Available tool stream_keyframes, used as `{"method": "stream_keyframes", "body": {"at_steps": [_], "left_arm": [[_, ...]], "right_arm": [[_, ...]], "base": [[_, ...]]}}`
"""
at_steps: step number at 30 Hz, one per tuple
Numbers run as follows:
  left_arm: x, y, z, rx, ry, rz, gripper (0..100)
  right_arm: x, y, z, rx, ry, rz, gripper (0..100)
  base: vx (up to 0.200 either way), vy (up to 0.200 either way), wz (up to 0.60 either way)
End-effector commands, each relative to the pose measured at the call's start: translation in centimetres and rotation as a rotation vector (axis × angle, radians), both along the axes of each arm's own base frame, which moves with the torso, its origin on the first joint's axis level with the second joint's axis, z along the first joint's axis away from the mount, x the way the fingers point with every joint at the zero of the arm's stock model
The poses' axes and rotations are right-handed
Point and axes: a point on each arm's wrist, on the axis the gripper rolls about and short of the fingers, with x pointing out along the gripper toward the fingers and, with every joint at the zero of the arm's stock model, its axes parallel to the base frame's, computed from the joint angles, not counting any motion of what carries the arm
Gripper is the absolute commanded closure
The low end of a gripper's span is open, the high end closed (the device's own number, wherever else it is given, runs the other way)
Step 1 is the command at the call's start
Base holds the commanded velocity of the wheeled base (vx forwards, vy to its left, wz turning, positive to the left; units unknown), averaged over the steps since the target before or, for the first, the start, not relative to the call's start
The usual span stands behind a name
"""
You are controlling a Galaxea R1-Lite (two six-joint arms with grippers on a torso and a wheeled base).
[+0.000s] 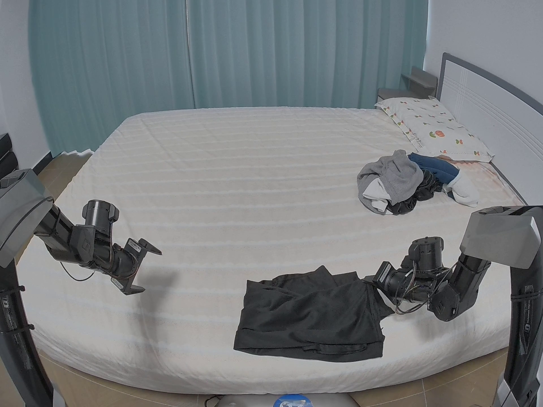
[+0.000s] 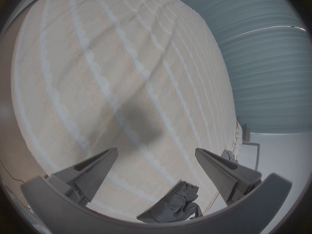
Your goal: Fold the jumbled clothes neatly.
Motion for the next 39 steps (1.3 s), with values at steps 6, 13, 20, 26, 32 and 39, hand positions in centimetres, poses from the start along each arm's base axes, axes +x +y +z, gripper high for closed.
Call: {"method": "stream_keyframes", "body": {"at_steps": [6, 13, 20, 26, 32, 39], "left_arm": [[0.0, 0.0, -0.1, 0.0, 0.002, 0.0, 0], [0.0, 0.0, 0.0, -0.002, 0.001, 0.003, 0], [0.0, 0.0, 0.0, -0.002, 0.002, 0.003, 0], [0.0, 0.0, 0.0, -0.002, 0.001, 0.003, 0], [0.0, 0.0, 0.0, -0.002, 0.002, -0.001, 0], [0.0, 0.0, 0.0, -0.002, 0.0, -0.001, 0]], "right_arm": [[1.1, -1.2, 0.9, 0.042, -0.079, -0.052, 100], [1.5, -1.2, 0.1, 0.04, -0.072, -0.054, 100], [1.7, -1.1, -0.3, 0.041, -0.075, -0.052, 0], [0.3, -1.9, 0.7, 0.049, -0.109, -0.05, 0], [-4.2, -2.6, 2.5, 0.078, -0.074, 0.087, 0], [-6.3, -3.2, 1.5, -0.008, -0.055, 0.217, 0]], "base": [[0.0, 0.0, 0.0], [0.0, 0.0, 0.0], [0.0, 0.0, 0.0], [0.0, 0.0, 0.0], [0.0, 0.0, 0.0], [-0.114, 0.0, 0.0]]}}
